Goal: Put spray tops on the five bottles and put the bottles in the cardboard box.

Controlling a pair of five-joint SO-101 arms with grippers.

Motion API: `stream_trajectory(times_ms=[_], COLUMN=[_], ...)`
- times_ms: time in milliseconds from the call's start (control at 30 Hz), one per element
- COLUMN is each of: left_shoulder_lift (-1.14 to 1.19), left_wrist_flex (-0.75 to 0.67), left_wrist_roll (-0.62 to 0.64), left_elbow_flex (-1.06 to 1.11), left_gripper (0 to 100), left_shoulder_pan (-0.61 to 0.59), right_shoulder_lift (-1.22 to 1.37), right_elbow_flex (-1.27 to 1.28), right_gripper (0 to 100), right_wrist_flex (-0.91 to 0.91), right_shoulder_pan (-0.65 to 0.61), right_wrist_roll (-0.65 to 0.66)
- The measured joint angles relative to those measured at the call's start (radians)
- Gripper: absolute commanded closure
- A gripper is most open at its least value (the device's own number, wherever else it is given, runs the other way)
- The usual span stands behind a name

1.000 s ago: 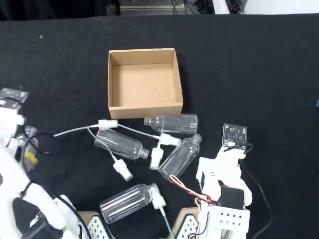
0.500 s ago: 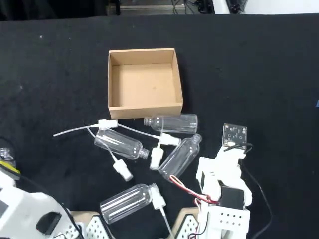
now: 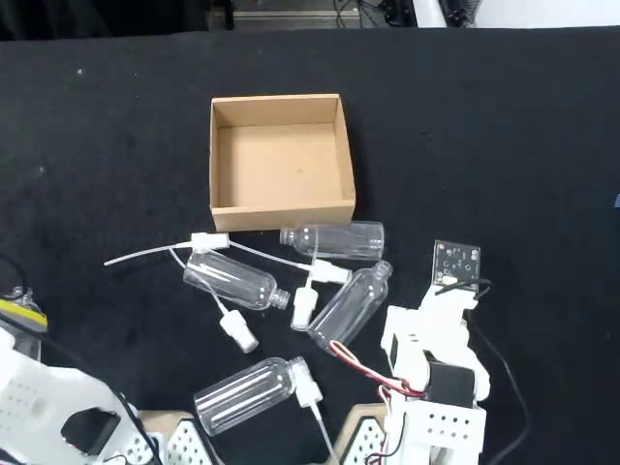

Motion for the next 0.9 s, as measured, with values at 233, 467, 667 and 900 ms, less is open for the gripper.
stream_trajectory(times_ms=[233,467,667,900], left_shoulder_lift=[0.0,0.0,0.0,0.0], left_wrist_flex=[-0.002,-0.064,-0.279,-0.296], left_wrist_roll=[-0.029,-0.155,-0.167,-0.167], left_elbow_flex=[-0.037,-0.005,0.152,0.184], left_gripper=[63,63,63,76], left_shoulder_pan=[0.057,0.072,0.057,0.055], right_shoulder_lift=[0.0,0.0,0.0,0.0], right_elbow_flex=[0.0,0.0,0.0,0.0], right_gripper=[98.0,98.0,98.0,98.0], right_wrist_flex=[0.0,0.0,0.0,0.0], right_shoulder_pan=[0.0,0.0,0.0,0.0], right_wrist_roll=[0.0,0.0,0.0,0.0])
